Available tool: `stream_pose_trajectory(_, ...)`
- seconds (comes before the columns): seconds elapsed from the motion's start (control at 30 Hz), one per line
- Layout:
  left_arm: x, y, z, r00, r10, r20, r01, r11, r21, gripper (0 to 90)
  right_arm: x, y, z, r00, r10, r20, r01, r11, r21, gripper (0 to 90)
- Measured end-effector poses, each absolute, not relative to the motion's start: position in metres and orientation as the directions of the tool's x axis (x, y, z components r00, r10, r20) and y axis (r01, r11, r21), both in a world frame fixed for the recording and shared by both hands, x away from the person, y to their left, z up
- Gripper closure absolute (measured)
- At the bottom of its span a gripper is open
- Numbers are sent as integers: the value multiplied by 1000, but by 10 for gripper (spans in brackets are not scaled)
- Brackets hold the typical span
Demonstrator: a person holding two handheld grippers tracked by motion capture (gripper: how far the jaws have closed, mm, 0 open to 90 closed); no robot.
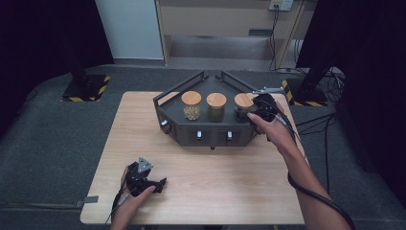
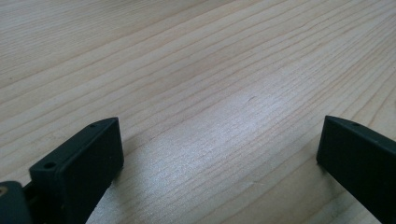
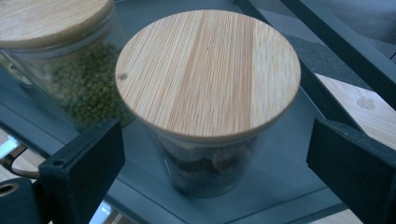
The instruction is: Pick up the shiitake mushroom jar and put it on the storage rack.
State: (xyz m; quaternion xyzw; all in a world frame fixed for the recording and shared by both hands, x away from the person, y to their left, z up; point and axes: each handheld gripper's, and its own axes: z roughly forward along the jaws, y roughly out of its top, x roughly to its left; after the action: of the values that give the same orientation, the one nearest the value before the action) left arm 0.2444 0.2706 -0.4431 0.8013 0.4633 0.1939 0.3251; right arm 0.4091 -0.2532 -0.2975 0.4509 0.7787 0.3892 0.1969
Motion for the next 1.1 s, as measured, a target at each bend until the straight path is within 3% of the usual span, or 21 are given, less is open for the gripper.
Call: stream_pose_trajectory(1.1,244,271,-443,495,869,10,616,-359,701,0,375,-269,-303,-528,848,38,516,285,808,29)
